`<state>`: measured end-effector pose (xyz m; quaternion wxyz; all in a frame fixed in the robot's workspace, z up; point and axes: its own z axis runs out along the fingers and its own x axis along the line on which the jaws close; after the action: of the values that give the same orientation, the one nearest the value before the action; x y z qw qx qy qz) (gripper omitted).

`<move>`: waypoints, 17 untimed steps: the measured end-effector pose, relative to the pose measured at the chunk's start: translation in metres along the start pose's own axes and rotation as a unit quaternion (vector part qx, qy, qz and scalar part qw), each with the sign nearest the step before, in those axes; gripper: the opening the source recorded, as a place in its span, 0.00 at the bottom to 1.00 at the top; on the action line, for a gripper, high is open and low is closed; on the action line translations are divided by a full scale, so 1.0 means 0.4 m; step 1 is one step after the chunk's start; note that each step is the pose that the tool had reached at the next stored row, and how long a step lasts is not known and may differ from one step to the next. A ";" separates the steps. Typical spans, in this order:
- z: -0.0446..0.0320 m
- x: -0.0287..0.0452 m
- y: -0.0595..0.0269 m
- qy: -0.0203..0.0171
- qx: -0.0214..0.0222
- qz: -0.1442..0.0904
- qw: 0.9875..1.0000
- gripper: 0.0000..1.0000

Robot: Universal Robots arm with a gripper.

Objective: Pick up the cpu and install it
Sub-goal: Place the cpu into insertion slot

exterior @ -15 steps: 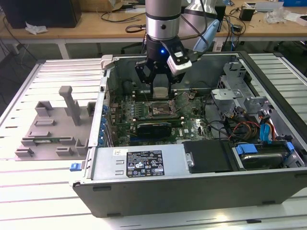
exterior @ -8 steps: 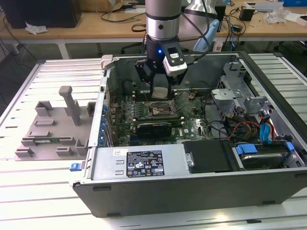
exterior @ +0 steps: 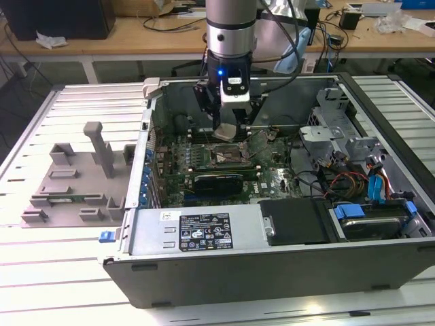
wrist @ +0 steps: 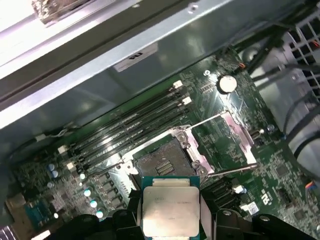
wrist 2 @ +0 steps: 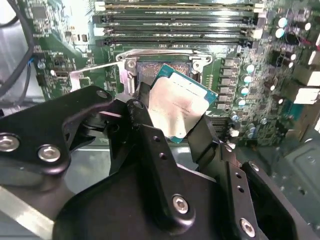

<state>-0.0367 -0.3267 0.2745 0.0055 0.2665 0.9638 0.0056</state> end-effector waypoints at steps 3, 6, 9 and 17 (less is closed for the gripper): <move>0.001 0.000 0.000 -0.001 0.000 0.042 0.999 0.55; 0.001 0.000 0.000 -0.001 0.001 0.093 0.996 0.55; 0.002 0.000 0.000 -0.002 0.001 0.136 0.991 0.55; 0.005 0.000 0.000 -0.004 0.002 0.257 0.966 0.55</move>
<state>-0.0367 -0.3267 0.2725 0.0068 0.5055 0.8628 0.0040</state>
